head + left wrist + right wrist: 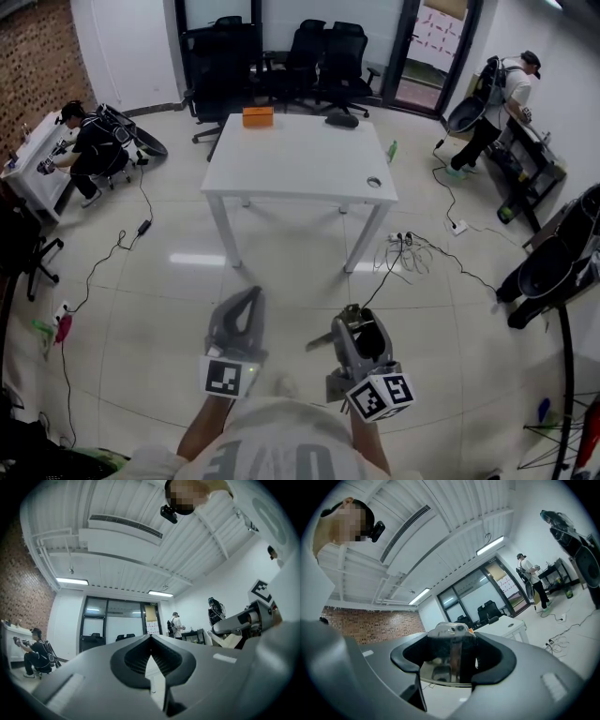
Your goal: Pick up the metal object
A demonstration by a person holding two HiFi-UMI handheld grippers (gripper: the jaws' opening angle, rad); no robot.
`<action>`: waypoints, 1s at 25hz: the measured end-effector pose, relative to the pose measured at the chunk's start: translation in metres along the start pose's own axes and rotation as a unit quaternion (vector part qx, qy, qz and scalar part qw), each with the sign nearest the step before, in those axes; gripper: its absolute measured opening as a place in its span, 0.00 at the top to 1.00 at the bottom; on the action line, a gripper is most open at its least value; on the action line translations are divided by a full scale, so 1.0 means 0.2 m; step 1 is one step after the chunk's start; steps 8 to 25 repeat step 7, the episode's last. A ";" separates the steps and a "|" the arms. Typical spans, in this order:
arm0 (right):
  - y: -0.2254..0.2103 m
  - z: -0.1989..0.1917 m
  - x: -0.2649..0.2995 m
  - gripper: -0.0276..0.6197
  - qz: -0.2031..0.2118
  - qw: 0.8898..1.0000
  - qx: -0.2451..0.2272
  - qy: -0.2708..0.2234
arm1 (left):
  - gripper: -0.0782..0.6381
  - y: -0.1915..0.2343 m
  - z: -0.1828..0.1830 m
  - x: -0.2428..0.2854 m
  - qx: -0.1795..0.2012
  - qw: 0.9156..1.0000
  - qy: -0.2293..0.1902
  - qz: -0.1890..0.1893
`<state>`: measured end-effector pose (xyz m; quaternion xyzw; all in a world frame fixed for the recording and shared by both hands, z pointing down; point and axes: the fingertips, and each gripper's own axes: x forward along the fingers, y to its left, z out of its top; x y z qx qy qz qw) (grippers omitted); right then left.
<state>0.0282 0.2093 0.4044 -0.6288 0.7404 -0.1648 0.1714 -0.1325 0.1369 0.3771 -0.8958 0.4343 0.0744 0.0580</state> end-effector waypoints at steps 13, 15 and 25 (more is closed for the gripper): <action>-0.04 -0.01 0.06 0.49 0.007 1.000 0.000 0.007 | 0.89 0.00 0.00 0.10 0.001 1.000 -0.009 -0.001; -0.04 -0.01 0.06 0.49 0.007 1.000 0.000 0.007 | 0.89 0.00 0.00 0.10 0.001 1.000 -0.009 -0.001; -0.04 -0.01 0.06 0.49 0.007 1.000 0.000 0.007 | 0.89 0.00 0.00 0.10 0.001 1.000 -0.009 -0.001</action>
